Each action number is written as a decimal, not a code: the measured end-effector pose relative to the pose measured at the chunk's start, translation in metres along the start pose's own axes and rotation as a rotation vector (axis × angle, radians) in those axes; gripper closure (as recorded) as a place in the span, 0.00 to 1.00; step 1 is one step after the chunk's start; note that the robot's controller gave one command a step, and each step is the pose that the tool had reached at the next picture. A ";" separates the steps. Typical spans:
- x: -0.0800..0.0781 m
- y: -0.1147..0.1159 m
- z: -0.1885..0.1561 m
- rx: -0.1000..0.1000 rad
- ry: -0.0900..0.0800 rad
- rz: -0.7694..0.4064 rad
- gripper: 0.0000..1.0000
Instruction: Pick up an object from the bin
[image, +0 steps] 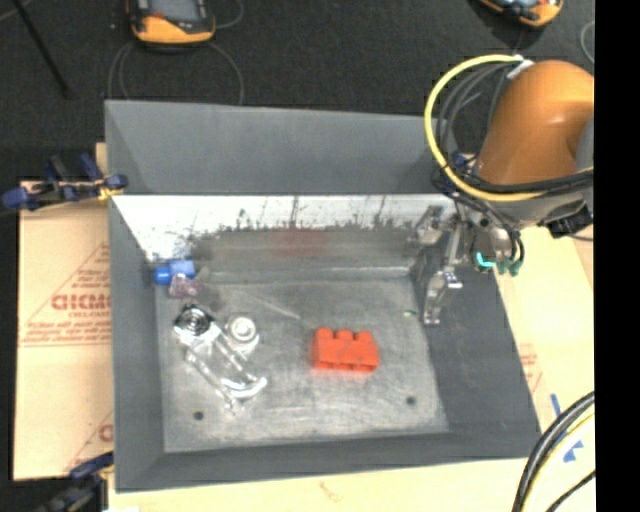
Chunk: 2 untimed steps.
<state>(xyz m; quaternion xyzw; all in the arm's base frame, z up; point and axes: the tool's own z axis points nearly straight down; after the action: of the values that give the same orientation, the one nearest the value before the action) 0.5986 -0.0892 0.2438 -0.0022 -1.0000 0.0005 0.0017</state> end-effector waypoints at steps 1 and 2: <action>0.009 0.013 0.151 0.001 -0.011 0.044 0.00; 0.064 0.041 0.167 0.003 -0.017 0.005 0.00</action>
Offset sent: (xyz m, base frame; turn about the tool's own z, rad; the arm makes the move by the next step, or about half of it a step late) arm -0.0151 0.0171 -0.1738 0.0475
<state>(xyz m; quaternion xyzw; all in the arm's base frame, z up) 0.5345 -0.0476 0.0771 -0.0047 -1.0000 0.0018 -0.0071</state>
